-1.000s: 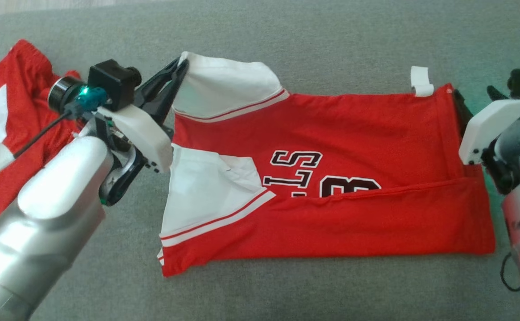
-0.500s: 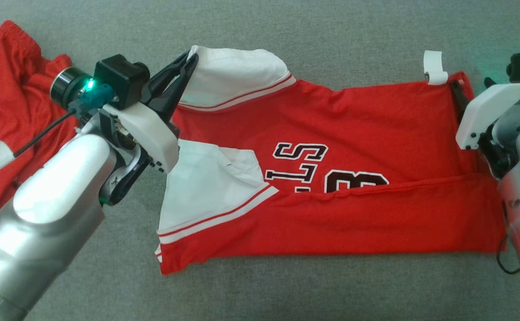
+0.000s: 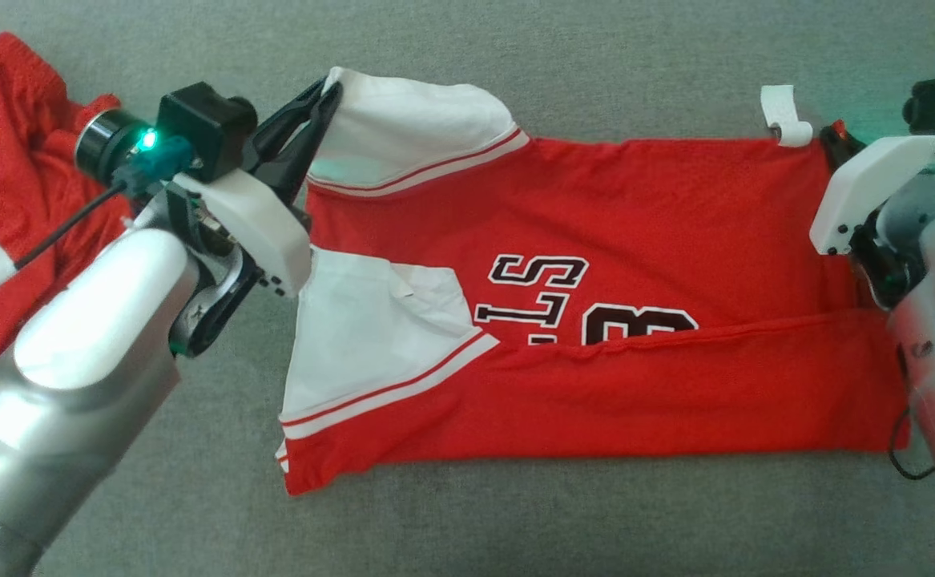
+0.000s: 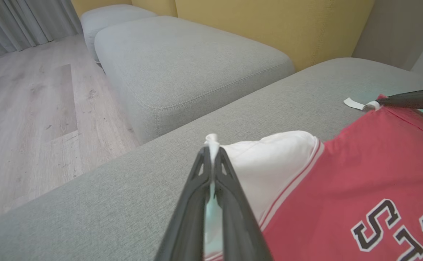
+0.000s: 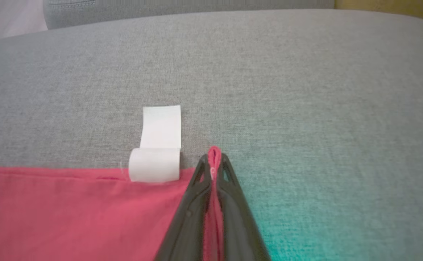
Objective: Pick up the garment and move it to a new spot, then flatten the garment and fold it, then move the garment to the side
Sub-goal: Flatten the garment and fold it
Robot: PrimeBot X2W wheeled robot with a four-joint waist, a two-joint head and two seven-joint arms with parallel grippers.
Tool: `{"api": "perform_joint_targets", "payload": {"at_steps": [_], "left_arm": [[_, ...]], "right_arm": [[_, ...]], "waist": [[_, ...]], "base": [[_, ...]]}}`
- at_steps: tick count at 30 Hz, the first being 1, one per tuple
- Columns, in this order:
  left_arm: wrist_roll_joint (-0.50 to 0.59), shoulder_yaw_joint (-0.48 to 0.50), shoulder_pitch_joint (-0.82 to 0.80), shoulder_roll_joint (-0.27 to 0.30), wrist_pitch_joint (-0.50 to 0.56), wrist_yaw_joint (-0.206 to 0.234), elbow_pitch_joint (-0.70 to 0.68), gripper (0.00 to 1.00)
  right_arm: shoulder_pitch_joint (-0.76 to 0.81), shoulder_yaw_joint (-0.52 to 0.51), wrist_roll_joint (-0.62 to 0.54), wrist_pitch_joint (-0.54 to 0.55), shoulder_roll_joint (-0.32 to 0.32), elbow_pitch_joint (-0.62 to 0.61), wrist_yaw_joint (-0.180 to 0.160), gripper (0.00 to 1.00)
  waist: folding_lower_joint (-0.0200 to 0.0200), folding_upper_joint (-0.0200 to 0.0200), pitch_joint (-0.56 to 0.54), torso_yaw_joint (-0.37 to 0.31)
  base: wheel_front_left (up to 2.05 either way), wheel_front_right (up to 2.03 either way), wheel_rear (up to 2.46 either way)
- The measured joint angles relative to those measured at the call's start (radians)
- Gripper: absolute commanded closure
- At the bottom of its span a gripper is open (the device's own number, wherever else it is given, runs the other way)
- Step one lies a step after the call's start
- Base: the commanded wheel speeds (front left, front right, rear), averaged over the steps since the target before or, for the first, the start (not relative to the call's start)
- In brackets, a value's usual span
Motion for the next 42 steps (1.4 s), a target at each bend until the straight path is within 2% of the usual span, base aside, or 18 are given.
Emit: {"api": "perform_joint_targets", "payload": {"at_steps": [14, 18, 27, 34, 42], "left_arm": [[-0.011, 0.041, -0.042, -0.002, -0.072, 0.001, 0.145, 1.0], [-0.011, 0.056, -0.104, -0.02, -0.099, -0.002, 0.203, 1.0], [0.01, 0.067, -0.236, -0.082, -0.189, -0.048, 0.371, 1.0], [0.01, 0.052, -0.226, -0.098, -0.23, -0.081, 0.422, 1.0], [0.004, -0.014, -0.099, -0.073, -0.2, -0.102, 0.365, 1.0]], "right_arm": [[-0.069, 0.064, 0.113, -0.132, -0.029, -0.033, 0.0, 1.0], [-0.116, 0.071, 0.14, -0.157, -0.034, -0.044, 0.0, 1.0], [-0.196, 0.096, 0.17, -0.219, -0.037, -0.032, 0.0, 1.0], [-0.182, 0.156, 0.232, -0.225, -0.058, -0.025, 0.0, 1.0], [-0.037, 0.26, 0.35, -0.141, -0.127, -0.082, 0.0, 1.0]], "waist": [[-0.0001, 0.0, -0.023, -0.039], [0.0, 0.0, 0.0, -0.045], [0.0, 0.0, 0.046, -0.051], [-0.0001, 0.0, 0.011, -0.043], [-0.0002, 0.0, -0.06, -0.029]], "base": [[0.0, 0.0, 0.0], [0.0, 0.0, 0.0], [0.0, 0.0, 0.0], [0.0, 0.0, 0.0], [0.0, 0.0, 0.0]]}}
